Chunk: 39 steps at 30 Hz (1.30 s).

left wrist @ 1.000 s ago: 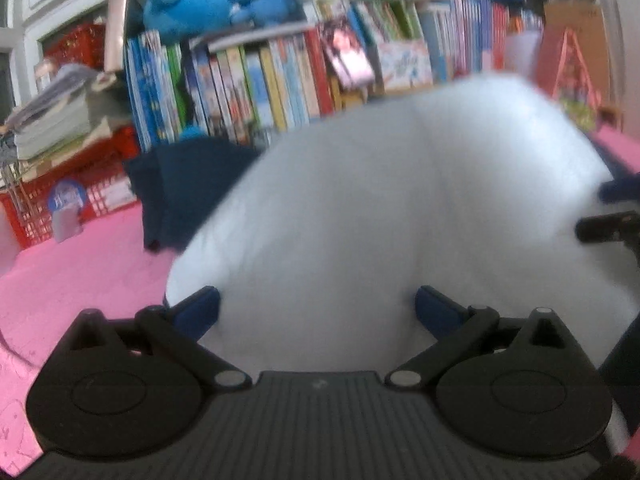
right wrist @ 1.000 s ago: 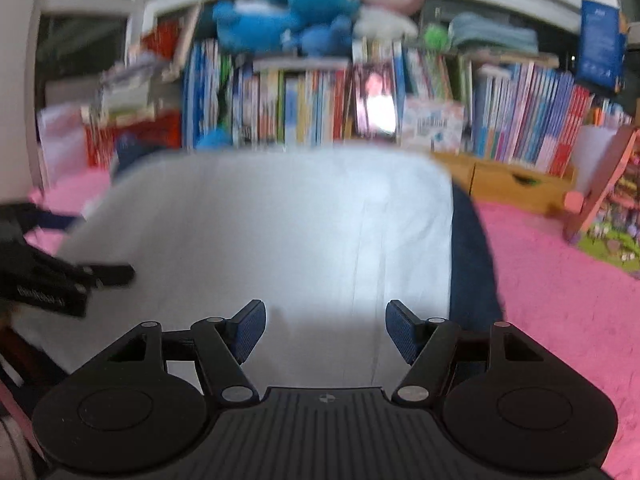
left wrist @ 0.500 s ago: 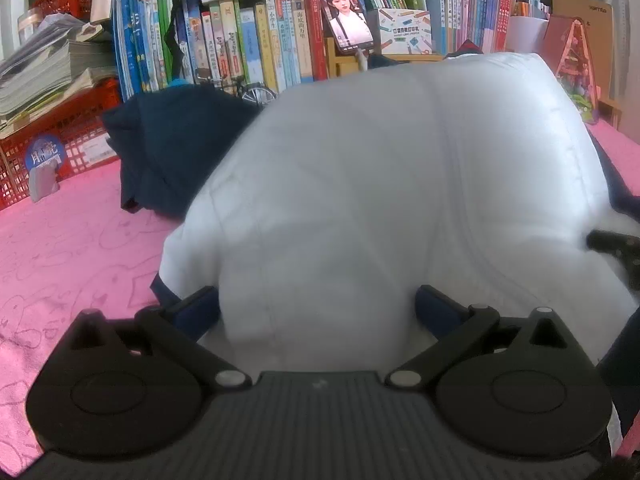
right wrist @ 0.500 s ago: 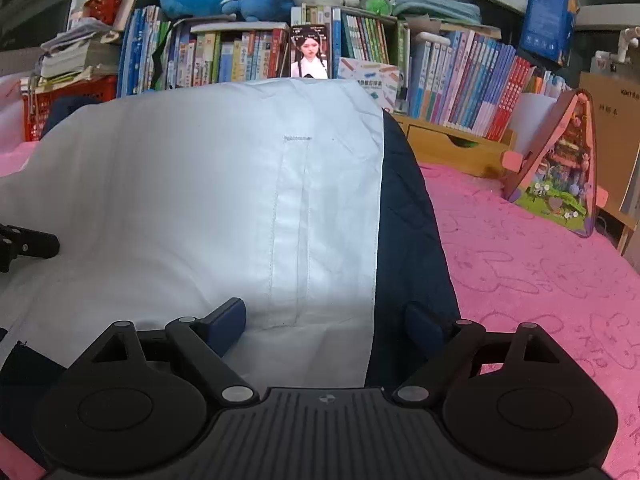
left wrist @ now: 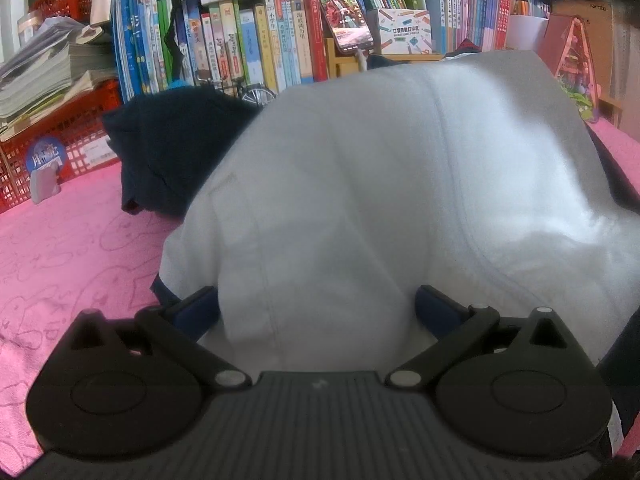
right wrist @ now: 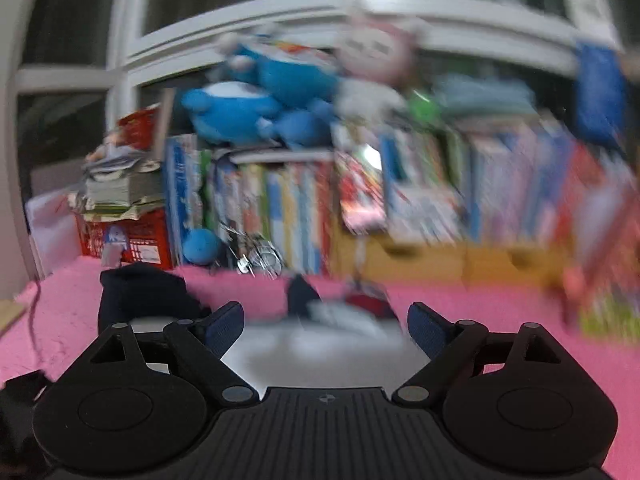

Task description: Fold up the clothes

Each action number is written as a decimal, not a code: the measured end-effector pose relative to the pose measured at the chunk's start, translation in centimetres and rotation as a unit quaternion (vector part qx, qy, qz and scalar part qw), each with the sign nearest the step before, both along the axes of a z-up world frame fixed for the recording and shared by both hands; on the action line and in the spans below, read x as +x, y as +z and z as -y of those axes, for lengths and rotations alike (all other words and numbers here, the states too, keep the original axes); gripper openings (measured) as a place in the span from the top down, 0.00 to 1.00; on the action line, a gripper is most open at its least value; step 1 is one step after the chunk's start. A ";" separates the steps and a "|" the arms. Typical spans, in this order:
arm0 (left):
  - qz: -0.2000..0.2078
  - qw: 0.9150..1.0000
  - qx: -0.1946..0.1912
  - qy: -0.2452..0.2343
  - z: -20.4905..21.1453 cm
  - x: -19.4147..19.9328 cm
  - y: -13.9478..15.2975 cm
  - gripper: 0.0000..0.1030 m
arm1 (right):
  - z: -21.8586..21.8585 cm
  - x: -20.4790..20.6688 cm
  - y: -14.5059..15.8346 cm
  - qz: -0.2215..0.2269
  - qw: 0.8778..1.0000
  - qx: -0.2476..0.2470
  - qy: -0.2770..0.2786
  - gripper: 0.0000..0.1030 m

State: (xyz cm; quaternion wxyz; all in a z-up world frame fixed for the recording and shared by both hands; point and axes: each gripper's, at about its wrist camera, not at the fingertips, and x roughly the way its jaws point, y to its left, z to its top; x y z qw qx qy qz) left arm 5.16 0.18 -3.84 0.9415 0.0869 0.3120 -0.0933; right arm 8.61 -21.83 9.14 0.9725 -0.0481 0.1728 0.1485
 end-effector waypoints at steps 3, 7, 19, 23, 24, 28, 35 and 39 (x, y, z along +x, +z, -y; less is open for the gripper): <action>-0.001 1.000 -0.002 0.001 0.1 0.0 0.0 0.00 | -4.7 6.4 -0.7 -0.028 0.996 -0.076 0.026 0.13; -0.003 1.000 -0.009 0.001 -0.1 0.1 0.0 0.00 | -8.5 13.9 -4.6 -0.114 0.978 -0.175 -0.004 0.15; -0.013 1.000 -0.028 -0.001 -0.5 0.3 0.1 0.00 | -6.9 14.5 -7.8 -0.253 0.955 -0.150 -0.022 0.75; -0.014 0.999 -0.031 0.001 -0.5 0.3 0.1 0.00 | -6.8 13.0 -4.5 -0.195 0.969 -0.148 -0.031 0.88; -0.015 0.999 -0.032 0.001 -0.6 0.3 0.1 0.00 | -6.7 12.8 -3.4 -0.163 0.974 -0.151 -0.039 0.88; -0.019 0.999 -0.038 0.001 -0.7 0.5 0.1 0.00 | -6.1 12.1 0.9 0.003 0.983 -0.156 -0.100 0.89; -0.022 0.999 -0.050 -0.003 -1.1 0.4 0.2 0.00 | -0.9 15.4 3.8 0.108 0.961 -0.123 -0.223 0.85; -0.026 0.998 -0.049 0.001 -1.1 0.4 0.1 0.00 | 3.6 18.8 0.5 -0.008 0.970 -0.065 -0.233 0.62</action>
